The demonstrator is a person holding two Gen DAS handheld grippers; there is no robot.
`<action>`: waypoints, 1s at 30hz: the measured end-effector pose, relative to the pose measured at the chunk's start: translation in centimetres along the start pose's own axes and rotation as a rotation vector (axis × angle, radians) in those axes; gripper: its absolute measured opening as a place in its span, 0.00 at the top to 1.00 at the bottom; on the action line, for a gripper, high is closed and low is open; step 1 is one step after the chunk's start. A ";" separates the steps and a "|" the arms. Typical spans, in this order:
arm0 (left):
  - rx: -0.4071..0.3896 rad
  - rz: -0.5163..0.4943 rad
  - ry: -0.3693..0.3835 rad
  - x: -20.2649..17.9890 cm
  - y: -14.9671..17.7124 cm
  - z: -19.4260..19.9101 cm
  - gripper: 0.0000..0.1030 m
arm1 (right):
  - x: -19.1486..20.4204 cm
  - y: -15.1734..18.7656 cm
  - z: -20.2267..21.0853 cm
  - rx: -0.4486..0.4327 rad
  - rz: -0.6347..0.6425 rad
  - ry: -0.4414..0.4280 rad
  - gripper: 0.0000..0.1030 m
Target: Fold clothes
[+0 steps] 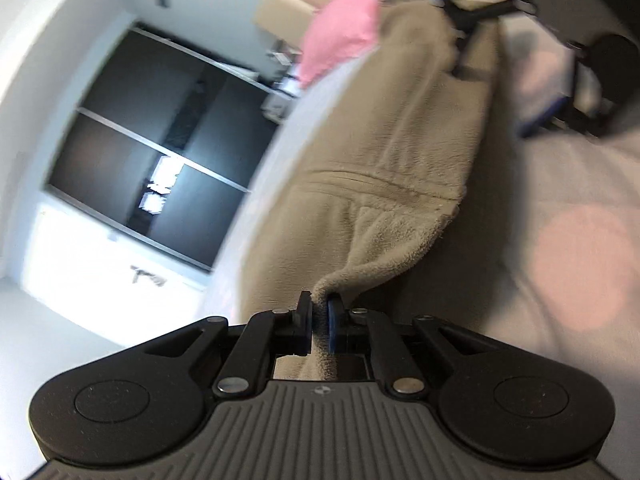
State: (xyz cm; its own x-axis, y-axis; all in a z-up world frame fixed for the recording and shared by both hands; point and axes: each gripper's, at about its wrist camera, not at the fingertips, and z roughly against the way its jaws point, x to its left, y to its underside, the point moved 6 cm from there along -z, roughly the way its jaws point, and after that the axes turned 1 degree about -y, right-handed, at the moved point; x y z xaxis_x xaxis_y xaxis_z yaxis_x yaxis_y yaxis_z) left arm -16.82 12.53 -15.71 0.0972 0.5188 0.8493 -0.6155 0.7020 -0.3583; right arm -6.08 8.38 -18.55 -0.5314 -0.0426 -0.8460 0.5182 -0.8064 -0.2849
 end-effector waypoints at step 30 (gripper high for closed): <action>-0.017 -0.130 0.129 -5.7 2.1 -2.0 0.42 | -1.9 -1.0 3.6 -0.136 -0.031 0.178 0.87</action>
State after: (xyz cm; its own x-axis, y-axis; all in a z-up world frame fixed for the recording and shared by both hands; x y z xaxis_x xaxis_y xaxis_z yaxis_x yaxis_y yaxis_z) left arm -17.06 12.05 -22.07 0.2755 0.4804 0.8326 -0.5780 0.7749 -0.2559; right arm -8.03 7.15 -14.97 -0.4284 0.0955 -0.8985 0.5955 -0.7181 -0.3602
